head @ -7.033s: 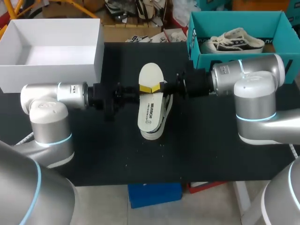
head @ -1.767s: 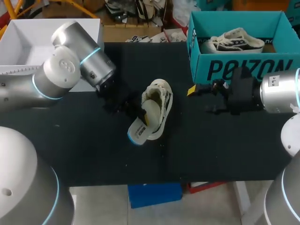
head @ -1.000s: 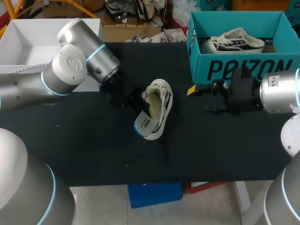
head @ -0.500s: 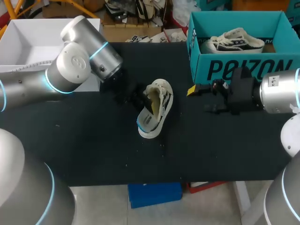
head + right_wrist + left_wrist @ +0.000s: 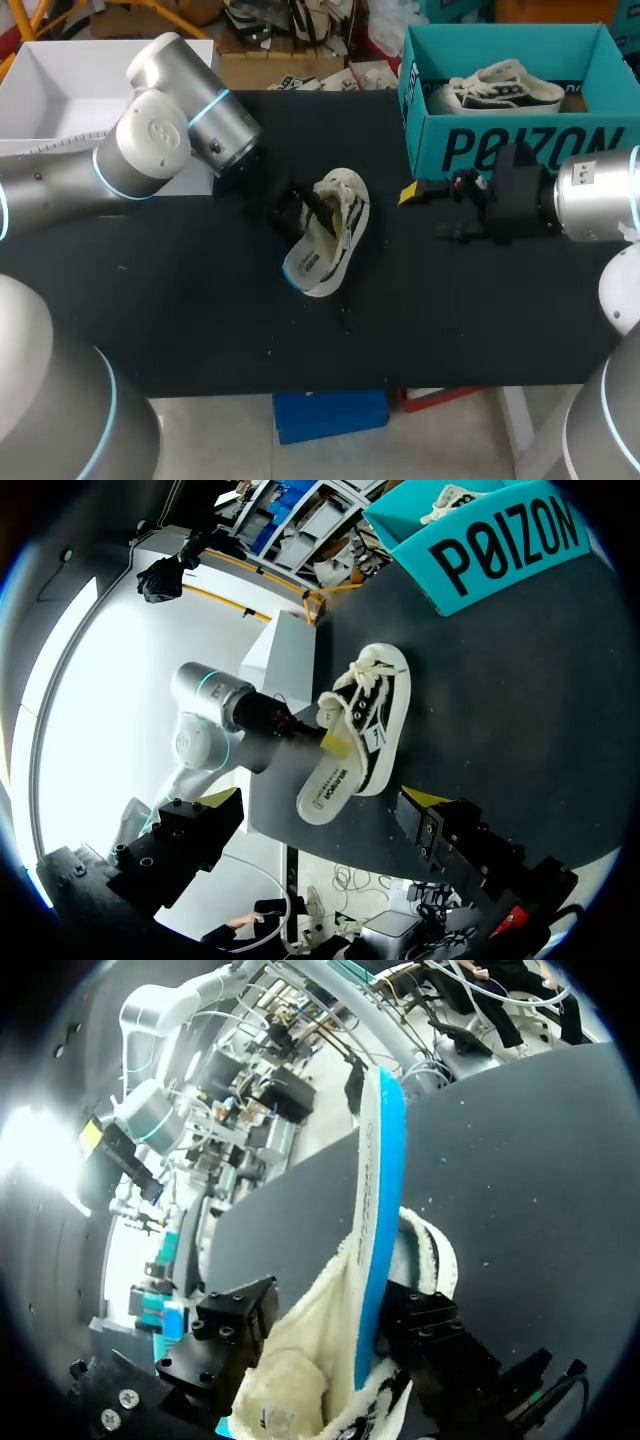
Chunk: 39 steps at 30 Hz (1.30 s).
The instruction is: Take the shoe out of the shoebox, open the shoe tongue, remove and reinsert the insole, then place the shoe into the shoebox
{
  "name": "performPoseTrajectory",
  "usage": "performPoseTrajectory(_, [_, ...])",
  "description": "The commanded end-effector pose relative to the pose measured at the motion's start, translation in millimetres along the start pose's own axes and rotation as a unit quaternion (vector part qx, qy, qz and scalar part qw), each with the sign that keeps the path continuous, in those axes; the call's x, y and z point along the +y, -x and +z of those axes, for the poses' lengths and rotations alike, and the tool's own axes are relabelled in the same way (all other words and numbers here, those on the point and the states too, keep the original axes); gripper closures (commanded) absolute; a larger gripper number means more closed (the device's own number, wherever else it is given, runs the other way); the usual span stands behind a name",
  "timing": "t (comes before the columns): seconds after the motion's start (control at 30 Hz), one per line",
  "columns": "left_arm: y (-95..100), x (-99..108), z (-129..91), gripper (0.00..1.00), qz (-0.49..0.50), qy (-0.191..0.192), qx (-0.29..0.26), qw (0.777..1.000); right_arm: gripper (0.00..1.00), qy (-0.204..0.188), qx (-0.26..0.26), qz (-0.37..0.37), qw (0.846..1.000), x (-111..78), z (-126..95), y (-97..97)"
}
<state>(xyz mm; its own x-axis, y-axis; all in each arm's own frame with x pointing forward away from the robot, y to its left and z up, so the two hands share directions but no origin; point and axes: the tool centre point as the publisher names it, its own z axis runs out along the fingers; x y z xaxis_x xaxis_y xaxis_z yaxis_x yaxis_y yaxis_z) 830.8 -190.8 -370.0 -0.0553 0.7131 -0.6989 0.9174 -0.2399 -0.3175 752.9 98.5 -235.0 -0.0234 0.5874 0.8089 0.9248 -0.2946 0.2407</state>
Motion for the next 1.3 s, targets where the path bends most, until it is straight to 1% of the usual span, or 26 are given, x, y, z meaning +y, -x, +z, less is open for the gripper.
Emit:
performPoseTrajectory(0.03, [-3.1,-14.1,-4.1,0.56,0.003,0.003,0.006,1.0,0.0,-0.001,-0.001,0.0,1.0,-0.1,-0.6,-0.4])
performPoseTrajectory(0.07, [-3.6,-16.2,-4.0,0.56,0.001,-0.003,0.013,1.0,0.0,-0.001,-0.001,0.0,1.0,-0.1,-0.6,-0.4])
performPoseTrajectory(0.13, [-4.8,-20.4,-3.1,0.52,0.0,-0.011,0.02,1.0,0.0,-0.001,-0.001,0.0,1.0,-0.1,-0.6,-0.4])
performPoseTrajectory(0.3, [-6.5,-30.9,-2.1,0.56,0.001,-0.02,0.025,0.999,0.0,-0.001,-0.001,0.0,1.0,-0.1,-0.6,-0.4])
performPoseTrajectory(0.43, [-8.2,-35.8,-3.2,0.64,0.002,-0.022,0.025,0.999,0.0,-0.001,-0.001,0.0,1.0,-0.1,-0.6,-0.4])
performPoseTrajectory(0.47, [-8.8,-36.7,-3.5,0.67,0.002,-0.022,0.024,0.999,0.0,-0.001,-0.001,0.0,1.0,-0.1,-0.6,-0.4])
performPoseTrajectory(0.53, [-10.0,-39.1,-3.5,0.81,0.002,-0.025,0.025,0.999,0.0,-0.001,-0.001,0.0,1.0,-0.1,-0.6,-0.4])
performPoseTrajectory(0.57, [-10.7,-39.8,-3.2,0.98,0.001,-0.029,0.027,0.999,0.0,-0.001,-0.001,0.0,1.0,-0.1,-0.6,-0.4])
performPoseTrajectory(0.6, [-12.1,-40.4,-2.5,1.0,0.0,-0.034,0.032,0.999,0.0,-0.001,-0.001,0.0,1.0,-0.1,-0.6,-0.4])
performPoseTrajectory(0.77, [-13.1,-41.5,-0.9,1.0,0.005,-0.035,0.033,0.999,0.0,-0.001,-0.001,0.0,1.0,-0.1,-0.6,-0.4])
performPoseTrajectory(0.97, [-9.0,-36.6,-2.2,1.0,0.019,-0.009,0.02,1.0,0.0,-0.001,-0.001,0.0,1.0,-0.1,-0.6,-0.4])
performPoseTrajectory(1.17, [-5.5,-29.4,-1.3,1.0,0.027,0.007,0.009,1.0,0.0,-0.001,-0.001,0.0,1.0,-0.1,-0.6,-0.4])
performPoseTrajectory(1.3, [-5.7,-22.7,1.2,1.0,0.027,0.01,0.009,1.0,0.0,-0.001,-0.001,0.0,1.0,-0.1,-0.6,-0.4])
